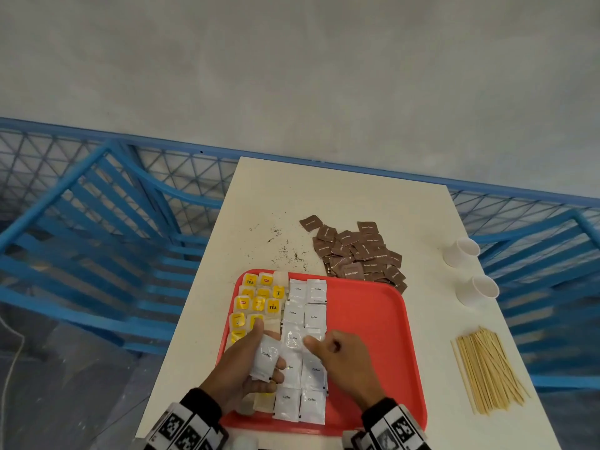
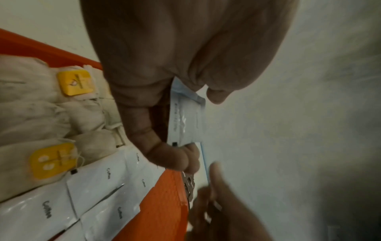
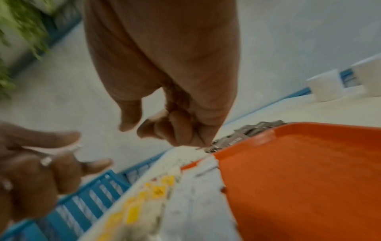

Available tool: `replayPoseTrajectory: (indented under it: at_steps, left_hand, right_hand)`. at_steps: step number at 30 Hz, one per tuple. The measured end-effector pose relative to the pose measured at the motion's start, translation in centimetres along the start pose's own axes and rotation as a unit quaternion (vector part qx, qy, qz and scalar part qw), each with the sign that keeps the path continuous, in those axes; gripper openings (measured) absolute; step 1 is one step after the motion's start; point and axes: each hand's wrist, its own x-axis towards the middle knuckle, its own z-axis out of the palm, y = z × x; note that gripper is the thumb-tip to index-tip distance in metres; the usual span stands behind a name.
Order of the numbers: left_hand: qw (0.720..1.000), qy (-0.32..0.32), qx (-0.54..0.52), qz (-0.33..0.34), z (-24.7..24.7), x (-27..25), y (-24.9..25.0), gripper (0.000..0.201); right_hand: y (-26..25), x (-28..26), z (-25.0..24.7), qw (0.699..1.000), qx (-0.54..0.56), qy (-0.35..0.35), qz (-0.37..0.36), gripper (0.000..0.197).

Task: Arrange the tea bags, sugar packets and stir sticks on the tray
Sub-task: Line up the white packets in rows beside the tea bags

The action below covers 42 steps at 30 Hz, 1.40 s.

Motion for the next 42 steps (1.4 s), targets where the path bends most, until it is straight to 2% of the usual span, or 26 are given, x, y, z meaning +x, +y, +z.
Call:
replayPoseTrajectory:
  at_steps: [3, 5, 7, 9, 11, 13, 16, 19, 21, 24, 25, 28, 30, 34, 36, 39, 42]
  left_hand:
    - [0.997, -0.065, 0.025, 0.016, 0.8, -0.4, 0.5, 0.059]
    - [0.994, -0.081, 0.067, 0.034, 0.9, -0.6, 0.8, 0.049]
    - [0.988, -0.06, 0.124, 0.065, 0.5, -0.8, 0.8, 0.033]
    - [0.982, -0.037, 0.162, 0.085, -0.6, -0.6, 0.5, 0.027]
    - [0.979, -0.031, 0.183, 0.084, -1.3, -0.7, 0.3, 0.023]
    - [0.977, -0.038, 0.192, 0.08, -1.8, -0.8, 0.0, 0.014]
    - [0.976, -0.039, 0.196, 0.08, -1.8, -0.8, -0.2, 0.014]
    - [0.977, -0.038, 0.192, 0.088, -1.3, -0.8, -0.4, 0.03]
    - [0.976, -0.045, 0.193, 0.092, -0.9, -0.9, -0.6, 0.034]
    - [0.979, -0.033, 0.172, 0.108, -0.7, -0.9, -0.4, 0.017]
    - [0.981, -0.019, 0.155, 0.115, -0.8, -0.8, -0.3, 0.022]
    - [0.983, -0.008, 0.131, 0.125, -1.0, -0.8, -0.2, 0.03]
    - [0.981, -0.032, 0.153, 0.111, -0.9, -1.0, -0.3, 0.026]
    - [0.971, -0.049, 0.215, 0.091, -2.1, -1.2, -1.3, 0.018]
    - [0.974, -0.02, 0.211, 0.082, -3.3, -1.1, -2.0, 0.026]
    - [0.974, 0.041, 0.21, 0.073, -4.8, -1.1, -2.6, 0.045]
    - [0.972, 0.06, 0.211, 0.086, -5.8, -1.0, -3.0, 0.037]
  right_hand:
    - [-3.1, -0.2, 1.2, 0.993, 0.003, -0.105, -0.062, 0.031]
    - [-3.6, 0.1, 1.7, 0.993, 0.02, -0.094, -0.072, 0.031]
    - [-3.7, 0.4, 1.4, 0.995, 0.041, -0.076, -0.052, 0.027]
    - [-3.7, 0.4, 0.9, 0.994, 0.043, -0.094, -0.032, 0.024]
    - [-3.7, 0.3, 0.5, 0.992, 0.031, -0.119, -0.021, 0.032]
    - [-3.8, 0.3, 0.5, 0.992, 0.054, -0.113, 0.004, 0.042]
    - [-4.2, 0.5, 0.4, 0.994, 0.075, -0.078, -0.009, 0.04]
    - [-4.7, 0.2, 0.8, 0.991, 0.013, -0.113, -0.076, 0.025]
    - [-4.6, 0.1, 1.2, 0.99, 0.008, -0.109, -0.084, 0.024]
    - [-4.0, 0.1, 0.9, 0.995, 0.081, -0.029, -0.051, 0.028]
    - [-3.8, 0.1, 0.7, 0.994, 0.105, -0.014, -0.033, 0.029]
    - [-3.7, -0.7, 0.8, 0.99, 0.127, -0.066, 0.008, 0.029]
    - [-3.5, -1.0, 1.0, 0.991, 0.113, -0.072, 0.001, 0.027]
    - [-2.1, -0.3, 0.7, 0.996, 0.084, -0.03, 0.006, 0.02]
    - [-0.5, 0.1, 0.6, 0.999, 0.008, -0.042, 0.008, 0.019]
    - [2.2, 0.1, 1.5, 0.991, -0.077, -0.103, 0.036, 0.017]
    - [4.2, -0.1, 2.8, 0.987, -0.087, -0.117, 0.068, 0.036]
